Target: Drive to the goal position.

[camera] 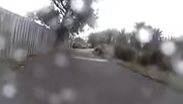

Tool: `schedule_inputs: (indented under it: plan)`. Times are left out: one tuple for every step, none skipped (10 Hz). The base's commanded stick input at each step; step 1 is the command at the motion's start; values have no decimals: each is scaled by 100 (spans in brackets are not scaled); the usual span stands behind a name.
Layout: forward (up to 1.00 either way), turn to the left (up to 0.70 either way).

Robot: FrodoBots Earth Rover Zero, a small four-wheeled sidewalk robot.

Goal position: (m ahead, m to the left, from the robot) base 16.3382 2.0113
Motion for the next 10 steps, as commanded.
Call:
schedule_inputs:
  plan:
    - [100, 0]
    - [100, 0]
    - [100, 0]
    - [100, 0]
    - [100, 0]
    - [100, 0]
    - [100, 0]
    - [100, 0]
    - [100, 0]
    - [100, 0]
